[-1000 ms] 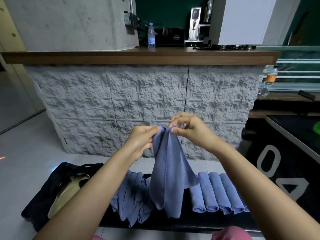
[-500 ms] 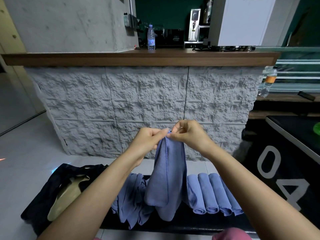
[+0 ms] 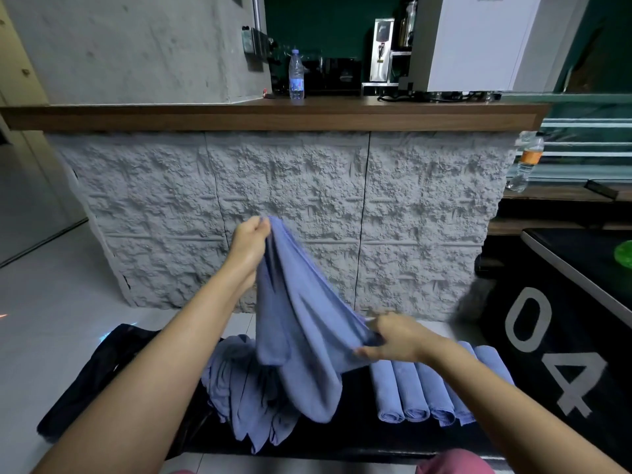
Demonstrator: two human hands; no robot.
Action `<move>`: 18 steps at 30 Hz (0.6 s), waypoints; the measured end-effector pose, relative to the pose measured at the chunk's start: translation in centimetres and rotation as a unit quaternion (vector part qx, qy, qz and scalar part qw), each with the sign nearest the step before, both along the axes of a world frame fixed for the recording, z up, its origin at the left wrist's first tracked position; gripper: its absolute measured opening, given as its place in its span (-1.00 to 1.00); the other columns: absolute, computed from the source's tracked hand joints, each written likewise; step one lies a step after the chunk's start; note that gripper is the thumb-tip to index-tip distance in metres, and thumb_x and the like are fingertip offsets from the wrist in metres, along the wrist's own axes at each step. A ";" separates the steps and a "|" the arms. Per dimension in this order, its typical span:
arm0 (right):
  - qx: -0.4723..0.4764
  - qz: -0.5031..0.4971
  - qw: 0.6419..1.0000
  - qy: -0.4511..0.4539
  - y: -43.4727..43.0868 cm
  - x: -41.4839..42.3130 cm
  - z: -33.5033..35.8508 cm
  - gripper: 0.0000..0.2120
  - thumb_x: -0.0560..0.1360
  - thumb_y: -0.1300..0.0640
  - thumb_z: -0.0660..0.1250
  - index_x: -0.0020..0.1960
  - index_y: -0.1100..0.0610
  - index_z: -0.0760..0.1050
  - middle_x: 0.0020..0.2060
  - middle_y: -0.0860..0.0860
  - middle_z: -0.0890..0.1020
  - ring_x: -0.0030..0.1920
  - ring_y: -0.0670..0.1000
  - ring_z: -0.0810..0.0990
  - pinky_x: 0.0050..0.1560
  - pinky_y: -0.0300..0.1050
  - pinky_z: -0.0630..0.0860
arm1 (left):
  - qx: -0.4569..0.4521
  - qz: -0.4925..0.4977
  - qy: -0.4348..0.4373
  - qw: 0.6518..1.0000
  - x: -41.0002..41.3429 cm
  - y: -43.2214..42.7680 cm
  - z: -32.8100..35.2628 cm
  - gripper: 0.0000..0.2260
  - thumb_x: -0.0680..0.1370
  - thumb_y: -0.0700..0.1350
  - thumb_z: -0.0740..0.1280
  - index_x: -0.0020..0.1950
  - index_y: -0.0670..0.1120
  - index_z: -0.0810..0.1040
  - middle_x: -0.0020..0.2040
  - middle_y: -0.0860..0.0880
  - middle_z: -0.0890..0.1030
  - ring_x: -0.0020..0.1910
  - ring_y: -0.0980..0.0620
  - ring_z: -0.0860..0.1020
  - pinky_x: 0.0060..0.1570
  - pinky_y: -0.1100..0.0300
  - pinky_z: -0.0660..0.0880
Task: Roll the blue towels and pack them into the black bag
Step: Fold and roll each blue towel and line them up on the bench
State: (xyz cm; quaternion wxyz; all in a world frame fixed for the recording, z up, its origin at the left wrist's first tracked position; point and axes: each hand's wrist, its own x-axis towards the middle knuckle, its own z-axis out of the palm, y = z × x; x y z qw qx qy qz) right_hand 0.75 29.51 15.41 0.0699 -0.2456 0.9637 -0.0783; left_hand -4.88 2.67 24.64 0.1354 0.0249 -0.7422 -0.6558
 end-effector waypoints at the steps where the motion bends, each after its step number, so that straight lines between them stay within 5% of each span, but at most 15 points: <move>1: 0.058 -0.002 0.998 0.029 1.1 -0.1 -0.3 -0.55 0.44 -0.32 0.24 -0.27 0.07 0.31 -0.34 0.03 0.47 -0.28 0.08 0.44 -0.27 -0.08 0.28 | 0.002 0.008 0.006 1.000 -0.4 -0.8 -0.2 -0.76 0.64 -0.06 0.13 -0.06 -0.18 0.49 -0.16 -0.10 0.45 -0.17 0.01 0.38 -0.17 0.12 0.30; 4: 0.057 0.004 0.995 0.087 3.6 -0.5 -0.4 -0.64 0.53 -0.27 0.06 -0.09 0.01 0.37 -0.21 0.04 0.57 -0.08 0.13 0.53 0.05 -0.06 0.34 | -0.034 0.033 0.038 0.998 -0.8 -2.5 -1.1 -0.74 0.63 -0.13 0.16 -0.26 -0.10 0.39 -0.32 -0.06 0.34 -0.29 0.06 0.30 -0.29 0.16 0.22; 6: -0.022 -0.001 0.994 0.108 5.0 -1.2 0.0 -0.58 0.57 -0.21 -0.01 -0.01 0.07 0.44 -0.13 0.07 0.59 -0.04 0.16 0.54 0.00 -0.04 0.38 | -0.041 0.053 0.059 0.996 -0.7 -3.8 -1.8 -0.82 0.61 -0.20 0.21 -0.19 -0.14 0.48 -0.33 0.00 0.38 -0.32 0.12 0.30 -0.31 0.22 0.24; 11: -0.123 -0.007 0.968 0.217 8.2 -3.8 1.2 -0.71 0.48 -0.07 0.34 -0.23 0.12 0.64 0.04 0.02 0.57 0.04 0.08 0.43 0.03 -0.12 0.38 | -0.055 0.061 0.003 0.997 -0.5 -6.5 -4.5 -0.89 0.56 -0.28 0.27 0.02 -0.28 0.56 -0.10 -0.12 0.55 -0.10 0.03 0.47 -0.09 0.21 0.36; 15: -0.247 -0.149 0.946 0.149 7.6 -4.5 2.7 -0.90 0.40 0.16 0.48 -0.21 0.20 0.66 -0.20 0.03 0.68 -0.29 -0.21 0.54 -0.25 -0.48 0.34 | -0.037 0.060 -0.026 0.997 -0.1 -6.8 -6.0 -0.85 0.57 -0.24 0.28 0.04 -0.31 0.57 -0.03 -0.10 0.57 0.00 0.03 0.48 0.00 0.18 0.36; 18: -0.363 -0.186 0.906 0.114 7.1 -4.6 4.3 -0.87 0.41 0.22 0.47 -0.05 0.18 0.61 -0.31 0.09 0.64 -0.32 -0.10 0.54 -0.32 -0.35 0.41 | -0.011 0.043 -0.030 0.999 0.0 -7.3 -5.7 -0.87 0.57 -0.21 0.28 -0.14 -0.15 0.59 -0.16 -0.07 0.58 -0.09 0.01 0.49 -0.08 0.17 0.41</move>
